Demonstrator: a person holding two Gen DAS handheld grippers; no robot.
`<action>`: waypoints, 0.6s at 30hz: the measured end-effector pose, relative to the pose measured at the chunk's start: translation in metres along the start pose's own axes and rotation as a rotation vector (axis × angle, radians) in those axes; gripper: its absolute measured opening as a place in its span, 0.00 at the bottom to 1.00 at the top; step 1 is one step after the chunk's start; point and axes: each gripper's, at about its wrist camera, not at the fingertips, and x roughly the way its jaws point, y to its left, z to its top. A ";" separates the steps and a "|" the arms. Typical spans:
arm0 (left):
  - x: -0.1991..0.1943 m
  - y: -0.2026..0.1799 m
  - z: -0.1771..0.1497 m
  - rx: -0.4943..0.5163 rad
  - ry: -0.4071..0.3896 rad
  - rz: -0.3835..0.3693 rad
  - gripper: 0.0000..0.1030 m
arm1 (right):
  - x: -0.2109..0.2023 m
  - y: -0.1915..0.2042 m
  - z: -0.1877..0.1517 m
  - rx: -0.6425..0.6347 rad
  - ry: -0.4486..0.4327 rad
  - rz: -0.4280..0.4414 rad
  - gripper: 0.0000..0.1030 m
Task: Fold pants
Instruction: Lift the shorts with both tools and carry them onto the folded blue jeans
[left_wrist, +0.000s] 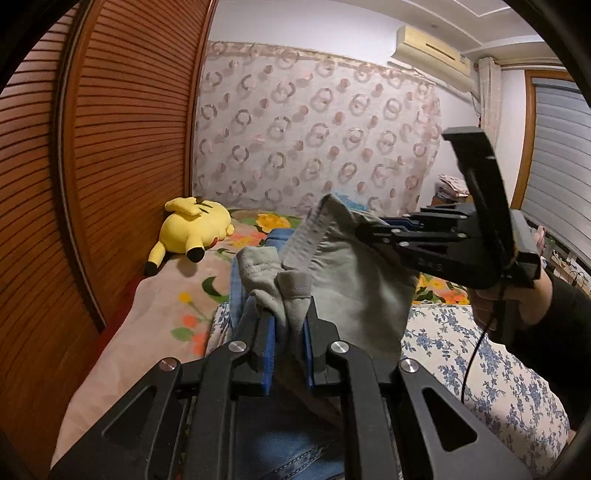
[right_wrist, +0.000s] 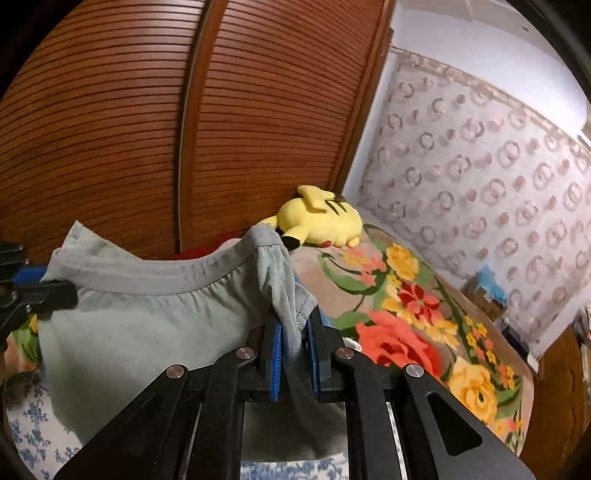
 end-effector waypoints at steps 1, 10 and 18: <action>0.000 0.001 -0.001 -0.006 0.003 -0.001 0.13 | 0.002 0.000 0.001 -0.004 0.000 0.003 0.12; 0.005 0.011 -0.015 -0.052 0.049 0.034 0.13 | 0.025 -0.006 0.003 0.012 0.009 0.050 0.12; 0.006 0.005 -0.026 -0.059 0.071 0.054 0.13 | 0.035 -0.030 0.000 0.165 0.024 0.114 0.16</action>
